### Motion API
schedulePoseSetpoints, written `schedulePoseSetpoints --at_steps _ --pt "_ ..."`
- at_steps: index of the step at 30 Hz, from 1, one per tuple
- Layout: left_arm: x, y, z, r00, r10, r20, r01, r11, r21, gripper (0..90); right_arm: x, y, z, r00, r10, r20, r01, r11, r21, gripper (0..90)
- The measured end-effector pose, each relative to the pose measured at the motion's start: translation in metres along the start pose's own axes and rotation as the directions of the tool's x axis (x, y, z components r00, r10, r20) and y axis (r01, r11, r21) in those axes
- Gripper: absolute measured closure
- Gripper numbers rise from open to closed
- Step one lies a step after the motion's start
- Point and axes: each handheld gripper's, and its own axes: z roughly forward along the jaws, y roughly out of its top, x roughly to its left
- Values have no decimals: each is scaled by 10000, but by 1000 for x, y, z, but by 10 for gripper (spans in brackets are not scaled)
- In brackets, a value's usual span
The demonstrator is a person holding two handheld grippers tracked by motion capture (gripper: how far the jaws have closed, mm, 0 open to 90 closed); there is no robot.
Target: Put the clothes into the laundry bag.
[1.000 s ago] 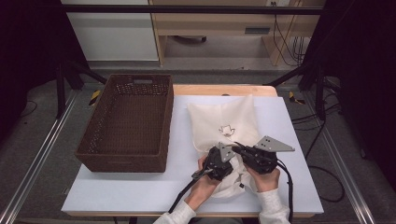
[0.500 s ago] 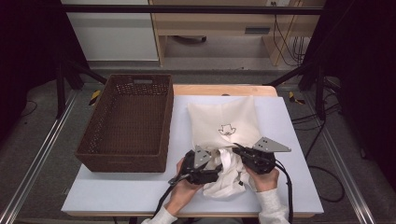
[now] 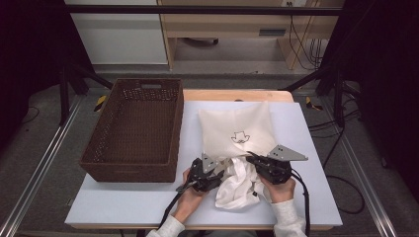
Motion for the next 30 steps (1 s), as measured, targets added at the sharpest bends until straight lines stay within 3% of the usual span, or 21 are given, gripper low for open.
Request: schedulePoseSetpoints --at_steps 3,5,8,13,17,21,23,26,28,30 --pt "-1 2 8 10000 -33 -43 34 9996 265 545 0 0 1 10000 -87 -3 87 10000 18 864" --pt "-2 3 9 9999 30 -140 -26 9995 323 644 1 0 1 10000 -55 -10 55 10000 56 864" --pt "-1 4 9 9997 -121 -190 128 9991 392 861 1 0 1 10000 -44 -4 44 10000 69 864" --pt "-1 0 -9 9995 155 -260 -150 9997 218 893 -1 0 -1 10000 -14 44 14 10000 16 865" --pt "1 -10 -25 9999 36 140 -36 10000 5 892 -1 0 -2 9999 55 140 -55 10000 2 865" --pt "-5 -10 -26 9999 155 -13 -155 9998 -119 860 0 0 -2 9999 65 132 -65 10000 42 865" --pt "-7 -4 -26 9999 131 -15 -132 9995 -300 748 0 0 -2 9999 80 124 -81 10000 46 865" --pt "-11 5 -19 9987 329 -393 -347 9983 -458 617 -1 1 -2 9999 75 101 -75 10000 10 865" --pt "-11 10 -9 9963 433 -748 -451 9987 -231 529 -1 1 -2 9999 87 102 -88 10000 20 865" --pt "-10 11 2 9967 287 -763 -291 9996 -39 502 0 0 -1 10000 23 88 -24 10000 55 864"
